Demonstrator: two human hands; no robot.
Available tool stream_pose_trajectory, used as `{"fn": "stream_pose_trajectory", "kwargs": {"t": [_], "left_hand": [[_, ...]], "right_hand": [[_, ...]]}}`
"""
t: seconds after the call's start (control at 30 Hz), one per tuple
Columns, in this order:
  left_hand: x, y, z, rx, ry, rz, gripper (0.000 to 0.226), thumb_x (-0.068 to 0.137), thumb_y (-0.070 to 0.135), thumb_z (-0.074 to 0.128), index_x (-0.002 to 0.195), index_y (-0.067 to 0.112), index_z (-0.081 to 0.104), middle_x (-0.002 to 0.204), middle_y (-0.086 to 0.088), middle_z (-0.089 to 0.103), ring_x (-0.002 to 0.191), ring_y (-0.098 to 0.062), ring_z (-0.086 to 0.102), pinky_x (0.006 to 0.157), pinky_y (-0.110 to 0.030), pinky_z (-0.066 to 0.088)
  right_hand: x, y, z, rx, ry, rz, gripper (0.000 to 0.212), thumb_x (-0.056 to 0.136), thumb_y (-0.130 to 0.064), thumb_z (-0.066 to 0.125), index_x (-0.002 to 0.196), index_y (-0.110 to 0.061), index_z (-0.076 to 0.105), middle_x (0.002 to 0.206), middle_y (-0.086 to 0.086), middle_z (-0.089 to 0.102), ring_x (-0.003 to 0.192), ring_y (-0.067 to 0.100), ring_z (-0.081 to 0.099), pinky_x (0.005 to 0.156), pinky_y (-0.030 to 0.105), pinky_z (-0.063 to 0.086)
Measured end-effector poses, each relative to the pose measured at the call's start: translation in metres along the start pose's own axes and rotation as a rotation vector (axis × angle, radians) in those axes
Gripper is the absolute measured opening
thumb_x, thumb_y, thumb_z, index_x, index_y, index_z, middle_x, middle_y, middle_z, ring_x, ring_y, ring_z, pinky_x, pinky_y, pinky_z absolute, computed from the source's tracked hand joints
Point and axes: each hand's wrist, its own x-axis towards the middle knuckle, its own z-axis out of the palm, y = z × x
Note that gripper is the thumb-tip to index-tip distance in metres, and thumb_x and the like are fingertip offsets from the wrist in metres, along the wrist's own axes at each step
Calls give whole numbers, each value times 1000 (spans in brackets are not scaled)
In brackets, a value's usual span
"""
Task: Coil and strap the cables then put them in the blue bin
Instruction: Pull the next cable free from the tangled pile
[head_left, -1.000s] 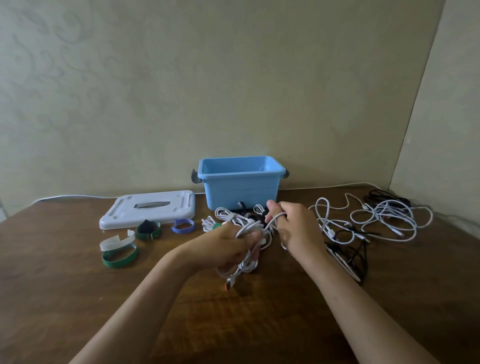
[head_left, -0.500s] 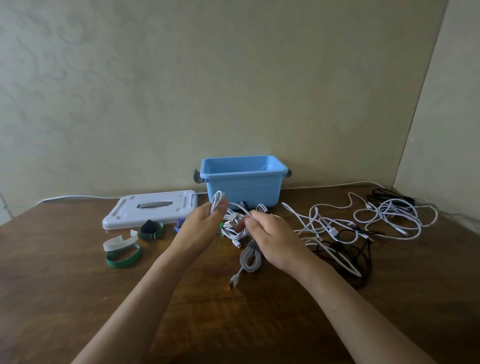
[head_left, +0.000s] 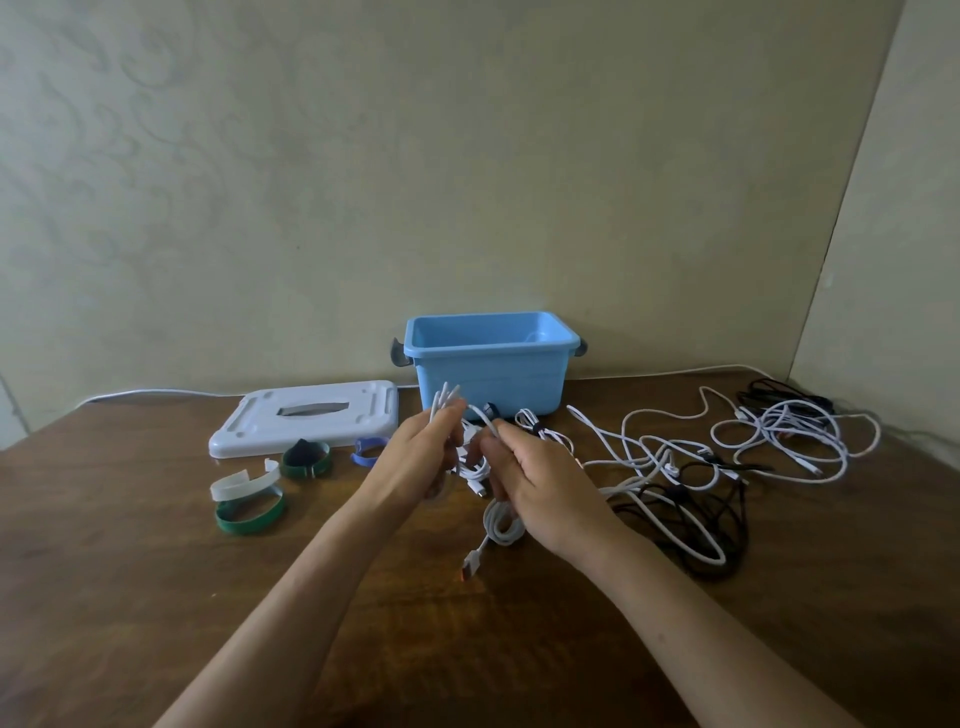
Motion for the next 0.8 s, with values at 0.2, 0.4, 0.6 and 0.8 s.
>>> {"fn": "stream_pose_trajectory", "kwargs": {"t": [0.2, 0.4, 0.6, 0.8], "left_hand": [[-4, 1, 5, 30, -44, 63, 46, 97, 55, 48, 80, 12, 52, 64, -2, 41, 47, -10, 34, 45, -25, 30], [-7, 4, 8, 92, -53, 82, 32, 100, 36, 52, 83, 8, 55, 57, -1, 47, 45, -10, 40, 43, -22, 34], [3, -2, -6, 17, 168, 68, 42, 104, 39, 35, 76, 12, 51, 57, 2, 43, 48, -12, 36, 50, -30, 31], [4, 1, 1, -56, 255, 146, 36, 104, 31, 37, 87, 7, 57, 57, 1, 47, 48, -11, 42, 49, -30, 34]], "right_hand": [[0, -1, 1, 39, 16, -2, 28, 107, -48, 36, 108, -32, 59, 62, -18, 53, 60, -8, 55, 58, 16, 36], [-5, -9, 3, -30, -101, -30, 30, 108, -43, 37, 124, -31, 59, 71, -27, 62, 66, -9, 57, 64, 14, 39], [-1, -6, -3, -337, -125, 13, 27, 106, -47, 44, 118, -26, 55, 78, -11, 58, 73, 5, 58, 62, 24, 43], [-8, -12, 15, -278, -264, -36, 20, 108, -38, 41, 104, -33, 60, 87, -4, 65, 81, 16, 61, 70, 34, 46]]}}
